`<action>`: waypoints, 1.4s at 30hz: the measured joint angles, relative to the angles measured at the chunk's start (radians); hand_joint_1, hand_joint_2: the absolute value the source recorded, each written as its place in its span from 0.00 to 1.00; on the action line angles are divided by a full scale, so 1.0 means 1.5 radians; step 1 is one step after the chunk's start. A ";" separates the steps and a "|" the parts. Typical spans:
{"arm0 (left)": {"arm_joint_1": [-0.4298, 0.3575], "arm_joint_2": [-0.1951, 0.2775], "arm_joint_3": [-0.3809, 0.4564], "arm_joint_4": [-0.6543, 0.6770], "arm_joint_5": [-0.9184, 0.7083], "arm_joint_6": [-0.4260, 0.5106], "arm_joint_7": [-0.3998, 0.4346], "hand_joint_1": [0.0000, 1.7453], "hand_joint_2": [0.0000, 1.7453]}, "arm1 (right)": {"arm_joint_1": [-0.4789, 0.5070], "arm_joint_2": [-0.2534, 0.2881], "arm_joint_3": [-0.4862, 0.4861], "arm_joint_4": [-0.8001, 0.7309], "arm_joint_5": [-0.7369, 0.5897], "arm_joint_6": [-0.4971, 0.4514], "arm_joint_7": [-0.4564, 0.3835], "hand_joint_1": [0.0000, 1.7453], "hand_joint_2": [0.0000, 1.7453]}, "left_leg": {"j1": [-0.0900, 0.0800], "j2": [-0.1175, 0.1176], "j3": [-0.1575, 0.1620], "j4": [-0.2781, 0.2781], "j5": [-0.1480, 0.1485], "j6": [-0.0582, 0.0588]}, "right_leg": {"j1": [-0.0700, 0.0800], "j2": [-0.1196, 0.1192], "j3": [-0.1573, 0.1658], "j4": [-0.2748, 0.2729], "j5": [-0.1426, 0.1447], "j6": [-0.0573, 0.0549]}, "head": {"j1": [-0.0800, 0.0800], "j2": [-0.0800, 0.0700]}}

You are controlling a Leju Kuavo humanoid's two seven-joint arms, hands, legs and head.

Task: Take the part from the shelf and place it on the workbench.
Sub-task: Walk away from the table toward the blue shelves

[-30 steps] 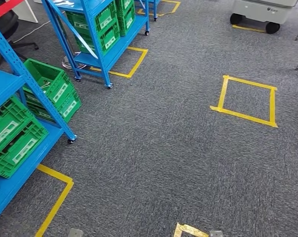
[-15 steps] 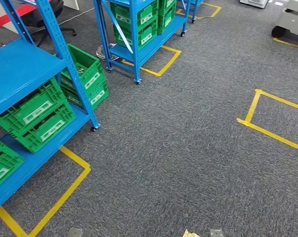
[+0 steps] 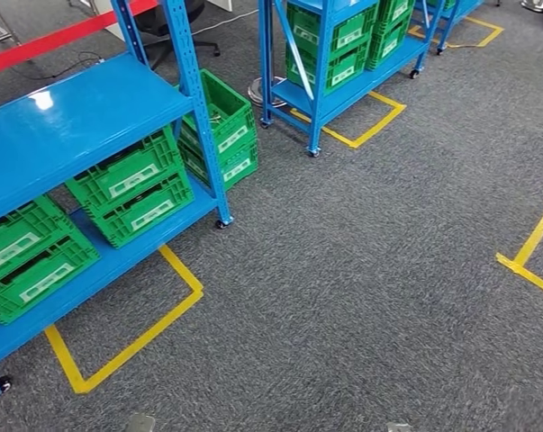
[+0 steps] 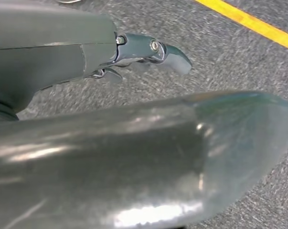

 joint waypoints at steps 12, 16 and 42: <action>-0.005 -0.002 0.000 0.000 0.000 0.000 -0.001 0.00 0.00 | 0.000 0.000 -0.001 0.000 0.001 -0.001 0.000 0.00 0.00 | -0.006 0.138 0.011 -0.007 0.004 -0.005 | 0.010 -0.107 0.018 -0.004 -0.014 0.004 | -0.008 0.000; -0.002 -0.002 0.000 0.000 0.000 0.000 -0.001 0.00 0.00 | -0.003 0.000 -0.001 0.000 0.001 -0.001 0.000 0.00 0.00 | -0.002 0.104 0.012 -0.012 0.006 0.012 | 0.007 -0.096 0.016 0.015 -0.036 0.016 | -0.005 0.000; 0.001 0.010 0.018 0.000 0.000 -0.027 -0.012 0.00 0.00 | -0.009 0.009 -0.001 0.000 0.006 -0.014 0.002 0.00 0.00 | -0.006 0.091 0.022 -0.007 0.000 -0.002 | 0.008 -0.089 0.005 0.003 -0.008 -0.002 | -0.010 0.000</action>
